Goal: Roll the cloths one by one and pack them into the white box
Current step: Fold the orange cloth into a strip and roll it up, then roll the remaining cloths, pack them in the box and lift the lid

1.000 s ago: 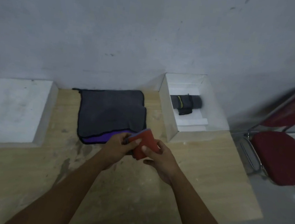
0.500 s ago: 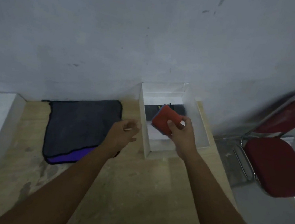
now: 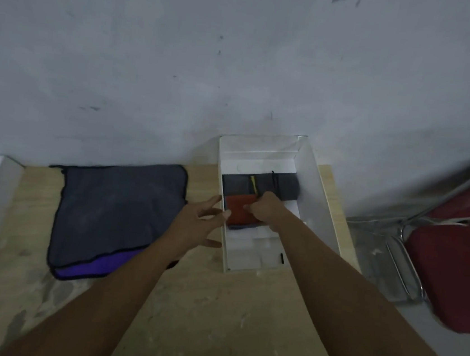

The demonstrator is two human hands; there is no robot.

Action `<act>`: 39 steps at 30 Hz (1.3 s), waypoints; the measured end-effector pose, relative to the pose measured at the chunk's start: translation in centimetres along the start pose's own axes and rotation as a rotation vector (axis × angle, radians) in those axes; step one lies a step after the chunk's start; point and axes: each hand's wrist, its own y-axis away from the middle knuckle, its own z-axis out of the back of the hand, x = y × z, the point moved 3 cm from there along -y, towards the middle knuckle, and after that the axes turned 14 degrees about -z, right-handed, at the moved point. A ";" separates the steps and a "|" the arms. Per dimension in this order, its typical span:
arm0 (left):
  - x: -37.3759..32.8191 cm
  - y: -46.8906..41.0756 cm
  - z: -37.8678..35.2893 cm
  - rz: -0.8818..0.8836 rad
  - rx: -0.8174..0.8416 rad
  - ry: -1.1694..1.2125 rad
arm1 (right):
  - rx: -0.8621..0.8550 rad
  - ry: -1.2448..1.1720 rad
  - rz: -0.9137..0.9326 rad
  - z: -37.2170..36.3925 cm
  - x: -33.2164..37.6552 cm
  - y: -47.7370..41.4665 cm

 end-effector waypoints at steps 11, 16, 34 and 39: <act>-0.2 -0.4 0.2 -0.004 0.051 -0.014 | -0.207 0.123 0.103 -1.0 -0.4 -0.3; 0.2 0.0 0.4 -0.028 0.044 -0.069 | -0.238 0.191 0.059 -1.6 -0.6 0.3; 6.2 6.9 18.7 -0.022 -0.415 -0.472 | -0.286 -0.235 0.582 -10.0 5.5 17.0; 8.6 9.4 23.6 0.025 -0.508 -0.558 | -0.171 -0.131 0.369 -16.7 4.2 12.9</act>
